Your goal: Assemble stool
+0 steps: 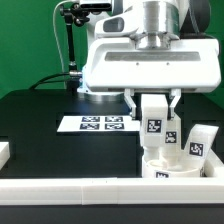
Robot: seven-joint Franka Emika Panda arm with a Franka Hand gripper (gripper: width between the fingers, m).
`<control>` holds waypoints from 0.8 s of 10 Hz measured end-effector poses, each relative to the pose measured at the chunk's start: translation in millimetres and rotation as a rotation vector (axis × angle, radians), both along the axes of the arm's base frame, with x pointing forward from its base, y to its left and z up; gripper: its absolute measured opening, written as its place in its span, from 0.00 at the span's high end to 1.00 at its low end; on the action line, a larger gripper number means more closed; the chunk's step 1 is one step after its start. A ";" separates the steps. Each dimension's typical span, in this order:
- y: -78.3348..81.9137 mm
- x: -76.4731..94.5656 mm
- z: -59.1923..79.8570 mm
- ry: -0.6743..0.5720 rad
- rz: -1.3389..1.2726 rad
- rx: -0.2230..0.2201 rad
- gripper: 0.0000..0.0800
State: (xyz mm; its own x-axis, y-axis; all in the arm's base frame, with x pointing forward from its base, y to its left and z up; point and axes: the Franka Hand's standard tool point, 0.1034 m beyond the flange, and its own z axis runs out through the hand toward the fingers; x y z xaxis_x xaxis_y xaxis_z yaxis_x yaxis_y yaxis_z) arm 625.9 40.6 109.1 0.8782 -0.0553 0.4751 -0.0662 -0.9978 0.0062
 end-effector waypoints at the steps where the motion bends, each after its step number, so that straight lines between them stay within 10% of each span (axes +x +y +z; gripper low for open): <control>1: 5.1 -2.5 0.1 0.001 -0.009 0.015 0.58; 8: 15.4 -7.7 -13.6 0.004 -0.014 0.023 0.58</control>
Offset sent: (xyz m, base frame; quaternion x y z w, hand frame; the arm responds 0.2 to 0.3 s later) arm 0.0000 0.0000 0.0000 0.0000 0.0000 0.0000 1.0000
